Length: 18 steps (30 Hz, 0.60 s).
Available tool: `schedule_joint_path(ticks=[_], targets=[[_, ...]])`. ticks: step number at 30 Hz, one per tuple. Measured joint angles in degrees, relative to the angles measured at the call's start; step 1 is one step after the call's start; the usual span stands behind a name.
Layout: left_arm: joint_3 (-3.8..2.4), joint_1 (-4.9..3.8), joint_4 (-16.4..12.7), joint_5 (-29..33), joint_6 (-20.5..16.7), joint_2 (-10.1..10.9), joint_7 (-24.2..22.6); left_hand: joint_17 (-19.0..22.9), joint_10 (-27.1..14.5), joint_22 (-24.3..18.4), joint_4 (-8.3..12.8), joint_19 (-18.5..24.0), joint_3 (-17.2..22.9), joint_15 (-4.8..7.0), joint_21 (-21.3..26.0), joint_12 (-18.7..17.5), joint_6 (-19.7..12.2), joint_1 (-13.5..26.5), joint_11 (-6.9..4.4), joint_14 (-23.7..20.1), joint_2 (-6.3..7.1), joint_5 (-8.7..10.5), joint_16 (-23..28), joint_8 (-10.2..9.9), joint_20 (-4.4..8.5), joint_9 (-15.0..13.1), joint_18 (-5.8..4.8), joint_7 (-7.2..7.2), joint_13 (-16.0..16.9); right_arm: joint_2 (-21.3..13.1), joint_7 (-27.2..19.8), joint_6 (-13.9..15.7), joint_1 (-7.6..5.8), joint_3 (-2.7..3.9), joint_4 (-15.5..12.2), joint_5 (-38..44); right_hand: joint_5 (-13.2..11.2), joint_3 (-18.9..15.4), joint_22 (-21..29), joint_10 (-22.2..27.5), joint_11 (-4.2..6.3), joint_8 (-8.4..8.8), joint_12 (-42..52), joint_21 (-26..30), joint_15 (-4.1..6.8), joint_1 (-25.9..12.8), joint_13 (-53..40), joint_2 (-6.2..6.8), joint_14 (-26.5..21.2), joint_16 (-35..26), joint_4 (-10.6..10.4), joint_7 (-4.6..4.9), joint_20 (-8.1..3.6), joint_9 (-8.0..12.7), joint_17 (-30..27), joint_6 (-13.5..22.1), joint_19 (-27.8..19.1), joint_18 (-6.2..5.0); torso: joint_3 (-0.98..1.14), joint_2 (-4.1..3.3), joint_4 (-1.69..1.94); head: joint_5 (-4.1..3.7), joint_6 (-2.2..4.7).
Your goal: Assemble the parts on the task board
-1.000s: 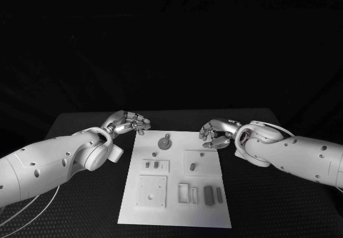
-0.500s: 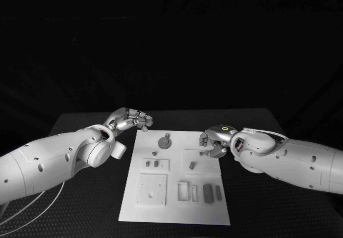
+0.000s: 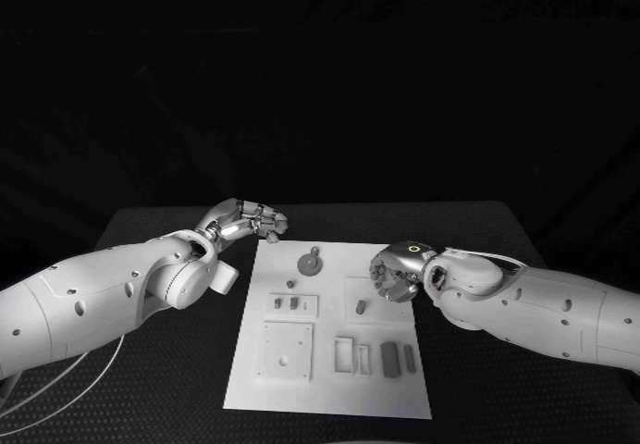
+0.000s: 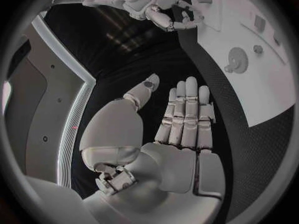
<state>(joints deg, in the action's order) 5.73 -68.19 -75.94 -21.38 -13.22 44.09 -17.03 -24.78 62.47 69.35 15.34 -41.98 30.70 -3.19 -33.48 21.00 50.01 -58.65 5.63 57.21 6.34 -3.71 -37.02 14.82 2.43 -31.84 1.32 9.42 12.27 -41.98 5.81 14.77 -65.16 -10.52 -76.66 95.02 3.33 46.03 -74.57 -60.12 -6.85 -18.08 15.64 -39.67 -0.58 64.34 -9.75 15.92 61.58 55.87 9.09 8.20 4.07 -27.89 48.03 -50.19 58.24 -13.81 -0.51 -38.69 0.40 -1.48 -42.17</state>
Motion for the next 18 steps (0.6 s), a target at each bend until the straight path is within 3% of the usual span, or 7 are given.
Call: schedule_joint_path(ticks=[4, 13, 18], targets=[[0.0, 0.01, 0.0, 0.18, 0.06, 0.0, 0.01, -0.14, 0.0, 0.06, 0.0, 0.0, 0.0, 0.0, 0.0, -0.37, -0.28, 0.0, 0.0, 0.0, 0.0, 0.0, 0.22, 0.0, 0.0, 0.07, 0.0, 0.29, 0.0, 0.42, 0.0, 0.16, 0.13, 0.0, 0.28, 0.14, 0.0, 0.26, -0.22, -0.78, 0.29, -0.03, 0.0, 0.08, 0.01, 0.42, 0.08, -0.42, 0.01, 0.12, 0.26, 0.29, -0.03, 0.04, -0.18, -0.55, 0.45, 0.0, 0.01, -0.02, 0.01, 0.11, -0.13], [0.01, 0.01, 0.06, 0.36, 0.32, -0.03, 0.4, -0.55, 0.0, 0.13, -0.15, 0.0, -0.15, -0.21, 0.22, -0.65, -0.58, 0.04, 0.0, 0.21, -0.04, 0.0, 0.82, 0.0, 0.0, 0.28, -0.01, 0.59, -0.05, 0.96, -0.03, 0.31, 0.4, -0.12, 1.37, 0.46, -0.22, 1.42, -0.41, -3.86, 1.18, -1.18, -0.22, 0.41, 0.77, 1.4, 0.08, -3.41, 0.49, 0.72, 1.42, -0.27, -0.35, -0.06, -0.45, -2.76, 0.98, -0.01, 0.01, -0.01, -0.05, 0.21, -0.36], [0.01, 0.01, 0.04, 0.39, 0.51, -0.04, 0.54, -0.68, 0.0, 0.17, -0.29, 0.0, -0.29, -0.21, 0.22, -1.03, -0.59, 0.23, 0.0, 0.21, -0.23, 0.0, 0.83, 0.0, 0.0, 0.29, -0.01, 0.59, -0.05, 1.72, -0.03, 0.39, 0.61, -0.19, 2.43, 0.9, -0.22, 1.6, -0.41, -4.6, 1.53, -1.49, -0.22, 0.42, 0.94, 1.37, -0.14, -3.97, 0.51, 0.89, 2.03, -0.43, -0.51, -0.08, -0.52, -3.31, 1.15, -0.01, 0.02, -0.01, -0.1, 0.29, -0.39]])
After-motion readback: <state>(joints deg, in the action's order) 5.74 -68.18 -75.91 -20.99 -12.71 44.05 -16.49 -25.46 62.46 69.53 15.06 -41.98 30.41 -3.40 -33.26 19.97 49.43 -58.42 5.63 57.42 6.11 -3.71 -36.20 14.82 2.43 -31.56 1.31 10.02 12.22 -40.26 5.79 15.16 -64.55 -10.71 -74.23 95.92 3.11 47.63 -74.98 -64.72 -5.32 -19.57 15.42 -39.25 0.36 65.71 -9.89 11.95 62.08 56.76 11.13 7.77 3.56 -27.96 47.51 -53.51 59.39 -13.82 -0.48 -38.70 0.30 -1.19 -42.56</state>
